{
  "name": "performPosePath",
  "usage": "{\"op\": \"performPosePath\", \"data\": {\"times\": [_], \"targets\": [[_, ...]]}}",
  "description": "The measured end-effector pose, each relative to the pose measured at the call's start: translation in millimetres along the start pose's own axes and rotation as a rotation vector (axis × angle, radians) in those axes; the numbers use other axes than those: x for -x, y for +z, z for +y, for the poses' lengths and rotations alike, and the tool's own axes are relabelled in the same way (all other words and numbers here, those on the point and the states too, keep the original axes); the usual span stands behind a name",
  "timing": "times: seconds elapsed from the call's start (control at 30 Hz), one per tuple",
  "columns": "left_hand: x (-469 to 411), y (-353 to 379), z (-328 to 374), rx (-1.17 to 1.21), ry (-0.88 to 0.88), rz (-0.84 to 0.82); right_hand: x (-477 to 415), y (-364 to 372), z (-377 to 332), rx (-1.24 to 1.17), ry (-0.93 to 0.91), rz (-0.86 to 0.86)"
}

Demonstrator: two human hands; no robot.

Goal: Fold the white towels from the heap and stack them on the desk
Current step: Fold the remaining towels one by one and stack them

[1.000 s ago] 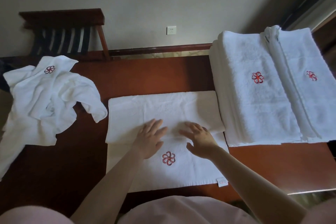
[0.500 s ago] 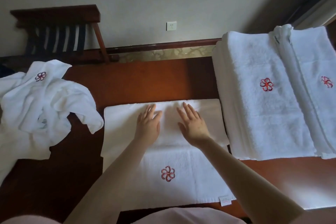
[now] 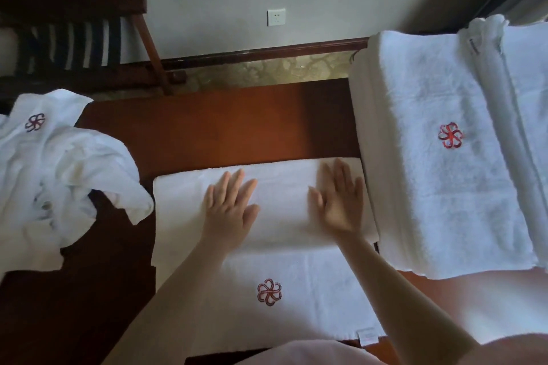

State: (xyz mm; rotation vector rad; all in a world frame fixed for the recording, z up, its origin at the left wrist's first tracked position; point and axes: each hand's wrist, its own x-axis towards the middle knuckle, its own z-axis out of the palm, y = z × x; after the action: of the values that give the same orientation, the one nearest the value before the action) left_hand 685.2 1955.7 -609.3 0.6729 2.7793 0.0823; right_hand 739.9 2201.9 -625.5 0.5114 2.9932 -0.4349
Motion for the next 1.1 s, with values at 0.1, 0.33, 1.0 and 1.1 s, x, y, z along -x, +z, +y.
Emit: {"op": "performPosePath", "data": {"times": [0.1,0.33,1.0,1.1], "targets": [[0.5,-0.7,1.5,0.010,0.003,0.024,18.9,-1.2,21.9,-0.041,0.004,0.054],[3.5,-0.5,4.1,-0.003,0.015,0.090,27.2,-9.4,8.9,-0.079,-0.203,0.081],[78.2,2.6,-68.2,0.026,-0.287,0.048,38.6,-8.5,-39.6,0.118,-0.276,-0.302],[82.8,-0.1,-48.0,0.061,-0.197,0.113,53.2,-18.9,-43.8,0.119,-0.345,-0.223]]}}
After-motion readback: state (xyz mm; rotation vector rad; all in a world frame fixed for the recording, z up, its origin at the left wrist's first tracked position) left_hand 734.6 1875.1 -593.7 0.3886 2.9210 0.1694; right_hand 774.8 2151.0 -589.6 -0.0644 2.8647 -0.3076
